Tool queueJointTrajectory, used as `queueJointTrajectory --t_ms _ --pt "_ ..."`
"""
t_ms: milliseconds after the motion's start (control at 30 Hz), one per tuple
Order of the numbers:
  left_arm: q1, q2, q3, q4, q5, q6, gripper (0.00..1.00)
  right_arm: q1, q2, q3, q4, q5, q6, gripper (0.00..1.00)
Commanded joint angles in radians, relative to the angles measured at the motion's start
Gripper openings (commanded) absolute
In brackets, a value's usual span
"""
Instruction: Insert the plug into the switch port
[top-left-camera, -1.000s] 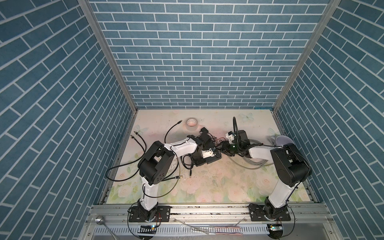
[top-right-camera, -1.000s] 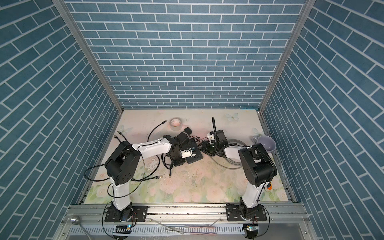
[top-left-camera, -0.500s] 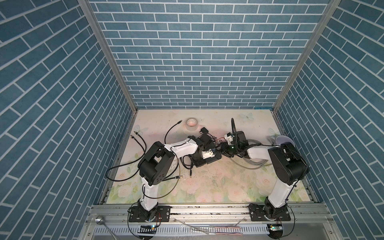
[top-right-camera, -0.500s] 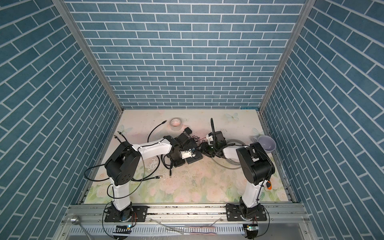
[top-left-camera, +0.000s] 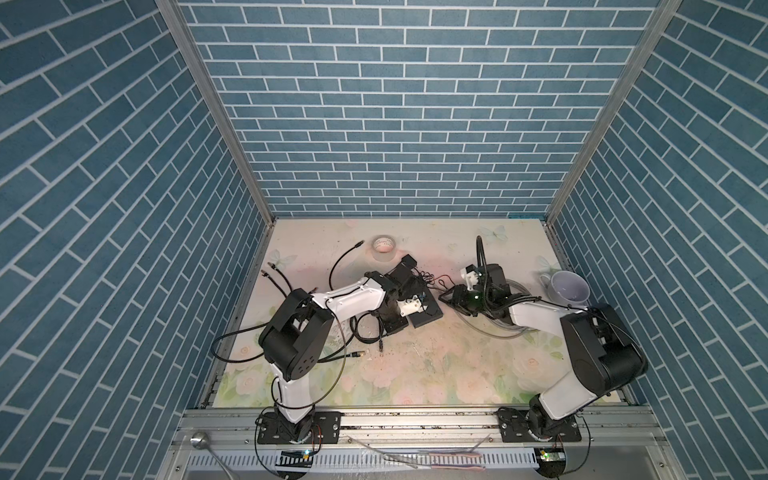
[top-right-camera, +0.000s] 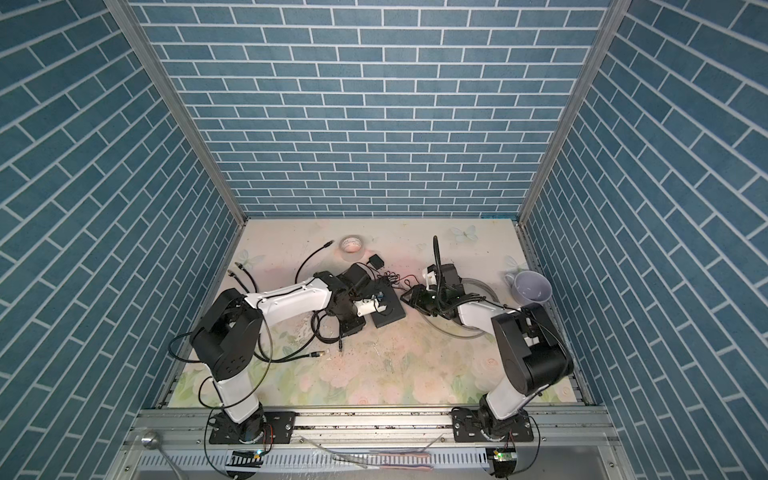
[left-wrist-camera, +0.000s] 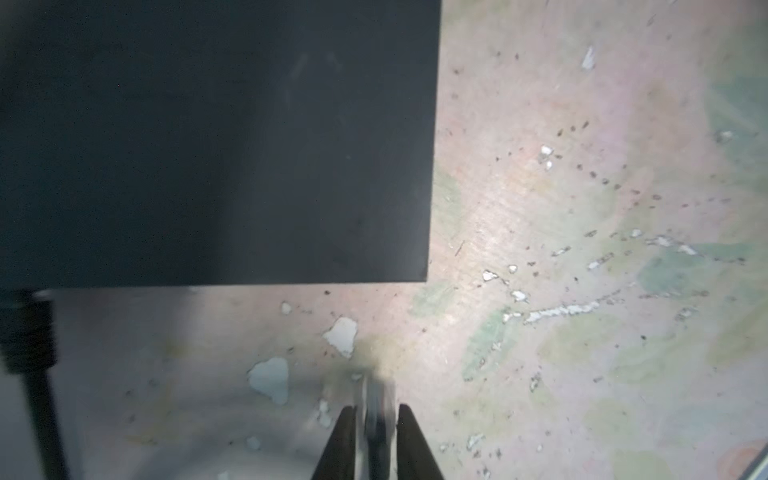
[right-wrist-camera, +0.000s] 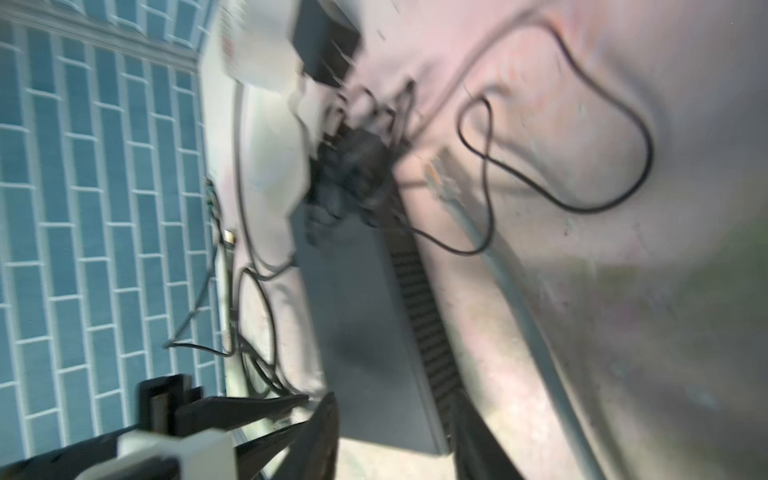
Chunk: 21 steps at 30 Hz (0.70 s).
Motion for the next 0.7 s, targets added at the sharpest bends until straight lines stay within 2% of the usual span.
queueJointTrajectory --t_ms 0,167,267,367,667 --pt "0.022 -0.064 -0.016 -0.018 0.049 0.032 0.20 0.012 -0.083 -0.023 -0.044 0.001 0.010 0.34" --pt "0.055 -0.097 -0.016 -0.012 0.077 0.021 0.20 0.109 -0.094 -0.033 -0.034 0.027 0.034 0.32" --pt "0.072 -0.135 -0.027 -0.001 0.065 -0.007 0.26 0.144 -0.102 -0.052 -0.024 0.059 0.038 0.32" --pt "0.074 -0.151 -0.055 0.004 0.058 -0.018 0.30 0.150 -0.095 -0.067 -0.027 0.078 0.029 0.31" --pt "0.069 -0.059 -0.087 -0.011 0.016 -0.010 0.35 0.149 -0.065 -0.053 0.001 0.077 0.016 0.31"
